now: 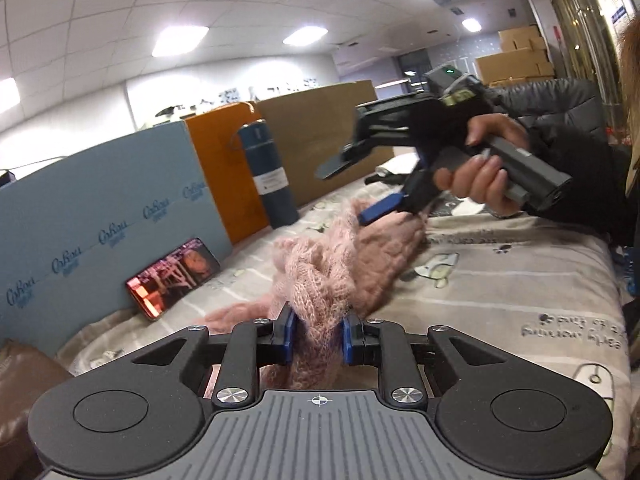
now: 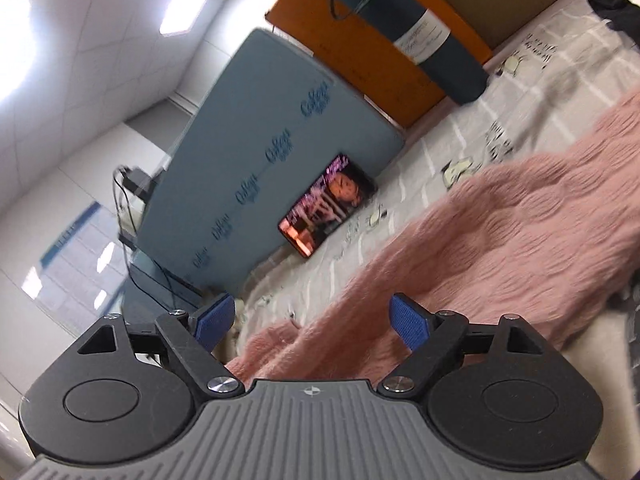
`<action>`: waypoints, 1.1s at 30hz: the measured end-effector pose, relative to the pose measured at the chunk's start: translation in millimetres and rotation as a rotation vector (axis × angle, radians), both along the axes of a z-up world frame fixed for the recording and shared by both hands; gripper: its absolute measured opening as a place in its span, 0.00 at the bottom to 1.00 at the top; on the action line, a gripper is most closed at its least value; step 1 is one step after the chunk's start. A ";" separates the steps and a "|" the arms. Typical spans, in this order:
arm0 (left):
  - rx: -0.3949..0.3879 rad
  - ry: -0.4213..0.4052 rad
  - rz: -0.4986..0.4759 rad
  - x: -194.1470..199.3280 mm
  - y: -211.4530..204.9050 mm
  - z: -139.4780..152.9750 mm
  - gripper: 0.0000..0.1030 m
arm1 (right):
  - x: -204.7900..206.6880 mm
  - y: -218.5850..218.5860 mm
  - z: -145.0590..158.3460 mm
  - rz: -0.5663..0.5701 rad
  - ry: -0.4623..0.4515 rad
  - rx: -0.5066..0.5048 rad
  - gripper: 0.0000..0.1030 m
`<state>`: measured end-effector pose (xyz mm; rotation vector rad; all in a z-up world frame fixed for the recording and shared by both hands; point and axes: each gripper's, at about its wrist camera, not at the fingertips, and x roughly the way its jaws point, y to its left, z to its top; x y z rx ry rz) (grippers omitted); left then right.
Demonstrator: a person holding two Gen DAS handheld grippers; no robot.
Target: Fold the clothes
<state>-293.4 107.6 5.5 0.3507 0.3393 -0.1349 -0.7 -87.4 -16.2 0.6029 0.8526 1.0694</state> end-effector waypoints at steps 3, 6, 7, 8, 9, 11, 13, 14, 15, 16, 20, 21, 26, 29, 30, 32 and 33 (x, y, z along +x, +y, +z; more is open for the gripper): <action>0.017 0.001 -0.014 -2.0 -2.9 -2.0 0.20 | -3.2 7.2 -1.9 -0.033 -0.018 -0.073 0.23; 0.018 -0.009 -0.015 -5.3 -1.5 -1.3 0.20 | -13.0 0.3 -2.5 -0.053 -0.055 -0.099 0.06; 0.016 -0.017 -0.014 -7.9 0.1 -0.2 0.20 | -18.6 -5.1 -0.3 -0.056 -0.081 -0.099 0.06; 0.013 -0.026 -0.011 -10.0 2.0 1.8 0.20 | -26.1 -11.9 3.9 -0.057 -0.113 -0.101 0.06; 0.008 -0.035 -0.006 -12.1 4.6 4.0 0.20 | -35.8 -19.9 8.7 -0.054 -0.147 -0.098 0.06; -0.011 -0.047 0.001 -15.9 10.8 8.5 0.20 | -56.5 -36.2 17.9 -0.040 -0.210 -0.092 0.06; -0.033 -0.049 0.000 -20.1 15.2 12.1 0.20 | -75.6 -50.6 23.8 -0.021 -0.253 -0.098 0.05; -0.041 -0.043 -0.008 -22.3 16.2 13.1 0.20 | -84.0 -57.1 25.2 -0.007 -0.270 -0.110 0.05; -0.049 -0.038 -0.016 -24.6 17.3 14.2 0.20 | -91.9 -63.3 25.3 0.005 -0.283 -0.122 0.05; -0.053 -0.027 -0.024 -27.1 16.7 14.3 0.20 | -99.2 -69.2 24.4 0.017 -0.292 -0.134 0.05; -0.057 0.042 -0.033 -36.8 10.4 7.1 0.20 | -124.6 -84.2 10.0 0.076 -0.250 -0.163 0.05; -0.062 0.060 -0.026 -39.1 10.2 4.2 0.20 | -128.9 -86.0 6.3 0.093 -0.239 -0.165 0.06; -0.078 0.159 0.004 -49.1 8.9 -10.6 0.23 | -141.8 -94.2 -3.4 0.165 -0.225 -0.189 0.10; -0.086 0.226 0.004 -58.7 8.4 -16.1 0.40 | -146.2 -100.2 -0.4 0.224 -0.249 -0.193 0.38; -0.102 0.237 -0.006 -64.4 9.3 -14.9 0.52 | -147.4 -103.9 2.6 0.247 -0.263 -0.182 0.49; -0.154 0.236 -0.029 -76.6 14.2 -8.5 0.68 | -147.2 -113.2 11.4 0.251 -0.309 -0.160 0.64; -0.175 0.214 -0.028 -82.8 18.2 -4.1 0.73 | -145.1 -118.8 16.4 0.235 -0.335 -0.152 0.65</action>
